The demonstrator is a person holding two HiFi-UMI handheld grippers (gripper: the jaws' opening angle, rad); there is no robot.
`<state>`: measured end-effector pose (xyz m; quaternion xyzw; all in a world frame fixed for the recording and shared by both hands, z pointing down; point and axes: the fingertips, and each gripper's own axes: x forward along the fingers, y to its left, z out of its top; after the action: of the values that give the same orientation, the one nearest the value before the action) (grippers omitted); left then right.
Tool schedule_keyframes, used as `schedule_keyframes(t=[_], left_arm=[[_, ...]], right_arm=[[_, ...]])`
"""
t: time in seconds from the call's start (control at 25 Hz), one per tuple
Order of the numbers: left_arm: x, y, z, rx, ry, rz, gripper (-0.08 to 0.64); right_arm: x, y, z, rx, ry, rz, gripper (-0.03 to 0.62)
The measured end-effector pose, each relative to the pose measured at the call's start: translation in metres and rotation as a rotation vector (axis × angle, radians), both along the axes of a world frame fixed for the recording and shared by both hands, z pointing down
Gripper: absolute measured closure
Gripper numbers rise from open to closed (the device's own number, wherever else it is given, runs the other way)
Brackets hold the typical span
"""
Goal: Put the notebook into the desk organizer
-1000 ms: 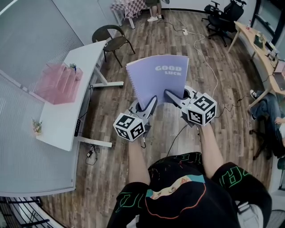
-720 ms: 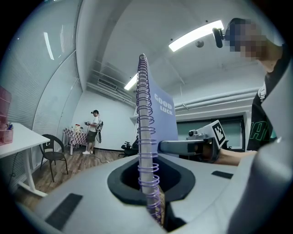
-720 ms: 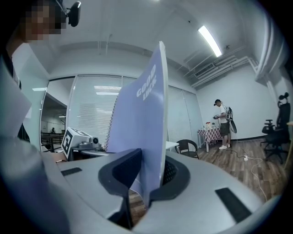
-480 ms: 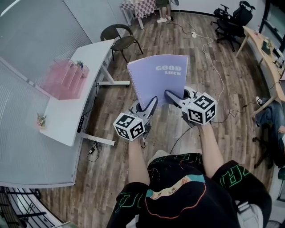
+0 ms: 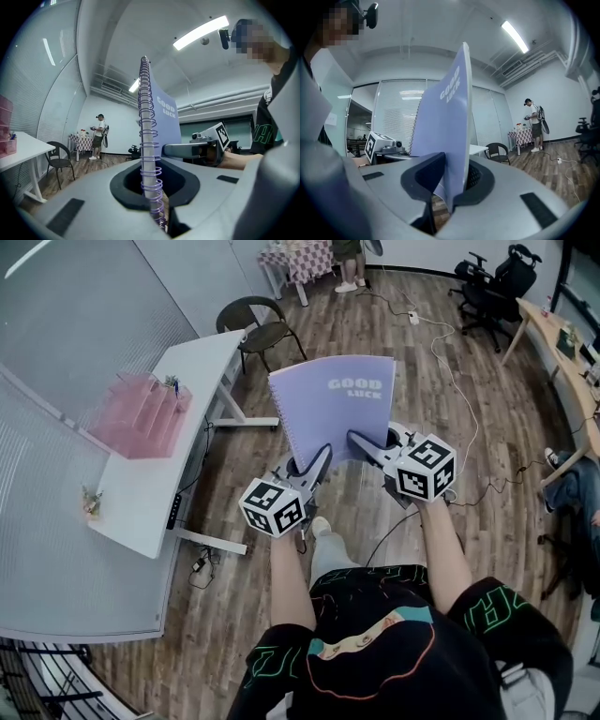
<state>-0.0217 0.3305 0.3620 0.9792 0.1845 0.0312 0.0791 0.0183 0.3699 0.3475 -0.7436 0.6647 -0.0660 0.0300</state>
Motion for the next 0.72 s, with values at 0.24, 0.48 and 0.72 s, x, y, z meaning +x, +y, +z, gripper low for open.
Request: schedule_keyframes(t=[0.24, 0.48, 0.72], left_arm=[[0.044, -0.024, 0.009, -0.014, 0.006, 0.054, 0.531], [0.092, -0.072, 0.036, -0.040, -0.035, 0.087, 0.531], [0.137, -0.133, 0.073, -0.062, -0.123, 0.102, 0.529]], right_arm=[[0.042, -0.023, 0.007, -0.012, 0.004, 0.043, 0.531], [0.090, -0.069, 0.035, -0.043, -0.040, 0.086, 0.530], [0.135, -0.130, 0.076, -0.061, -0.115, 0.115, 0.529]])
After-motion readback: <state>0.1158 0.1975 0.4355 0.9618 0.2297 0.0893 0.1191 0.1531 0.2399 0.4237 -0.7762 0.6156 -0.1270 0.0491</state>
